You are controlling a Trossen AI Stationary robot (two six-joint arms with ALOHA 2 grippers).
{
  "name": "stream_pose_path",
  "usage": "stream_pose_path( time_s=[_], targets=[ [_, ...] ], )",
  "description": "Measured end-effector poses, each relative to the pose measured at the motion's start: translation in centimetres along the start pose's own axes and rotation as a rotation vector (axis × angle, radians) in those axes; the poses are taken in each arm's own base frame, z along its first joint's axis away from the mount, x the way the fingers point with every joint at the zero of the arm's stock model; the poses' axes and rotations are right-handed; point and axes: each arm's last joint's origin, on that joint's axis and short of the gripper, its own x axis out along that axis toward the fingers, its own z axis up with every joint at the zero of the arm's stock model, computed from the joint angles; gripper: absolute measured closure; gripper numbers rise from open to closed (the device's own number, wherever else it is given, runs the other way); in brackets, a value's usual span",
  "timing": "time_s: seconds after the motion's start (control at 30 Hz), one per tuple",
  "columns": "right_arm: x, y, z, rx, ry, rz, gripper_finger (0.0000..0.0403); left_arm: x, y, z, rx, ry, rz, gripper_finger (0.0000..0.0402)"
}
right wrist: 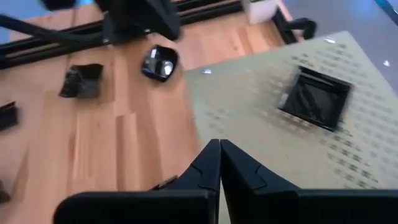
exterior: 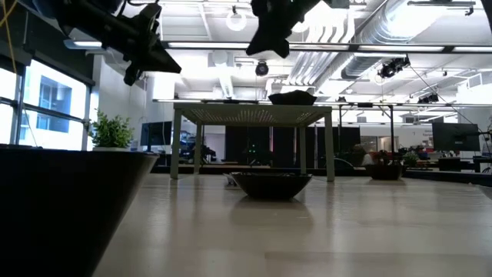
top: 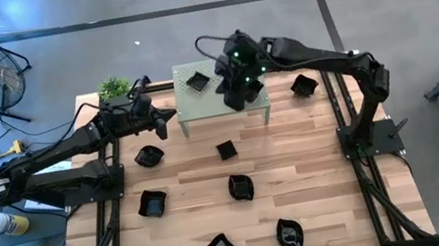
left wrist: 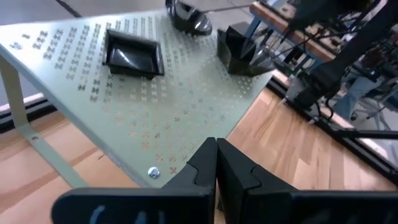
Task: Pick & Place Mini shaped plates
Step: Stack the black leaf-shaped plate on top of the black leaf-shaped plate on the shelf
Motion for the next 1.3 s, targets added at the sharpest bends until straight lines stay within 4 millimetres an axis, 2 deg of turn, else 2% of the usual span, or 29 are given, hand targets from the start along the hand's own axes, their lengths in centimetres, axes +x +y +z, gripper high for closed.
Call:
stream_pose_path(
  time_s=[0.13,0.43,0.5,0.63,0.73,0.9,1.07,1.17,1.3],
  targets=[
    [0.3,1.5,0.3,-0.037,-0.021,-0.002,0.0401,0.6,0.1,-0.3,0.007,0.032,-0.012,0.0401],
    [0.3,2.4,0.8,-0.088,-0.101,-0.015,0.0402,0.8,0.0,-0.4,0.052,0.056,-0.045,0.0401],
    [0.8,2.4,0.0,-0.075,-0.145,0.013,0.0402,0.8,0.0,-0.4,0.055,0.062,-0.058,0.0401],
    [1.5,2.4,-3.4,0.006,-0.262,0.051,0.0402,0.8,0.0,-0.5,0.054,0.067,-0.063,0.0401],
    [-0.5,2.7,-5.8,0.074,-0.377,0.036,0.0402,0.8,0.0,-0.6,0.055,0.086,-0.073,0.0401],
    [-5.7,3.6,-9.7,0.162,-0.462,-0.085,0.0403,0.5,0.6,-0.6,-0.047,0.155,-0.006,0.0401],
    [-10.4,4.9,-12.7,0.218,-0.552,-0.151,0.0403,-0.2,1.5,0.3,-0.054,0.207,0.071,0.0401],
    [-11.9,5.2,-14.1,0.246,-0.568,-0.194,0.0403,-0.9,2.5,1.2,-0.082,0.254,0.125,0.0401],
    [-13.1,5.4,-15.0,0.252,-0.585,-0.218,0.0403,-1.5,4.1,1.5,-0.131,0.368,0.163,0.0401]
  ],
)
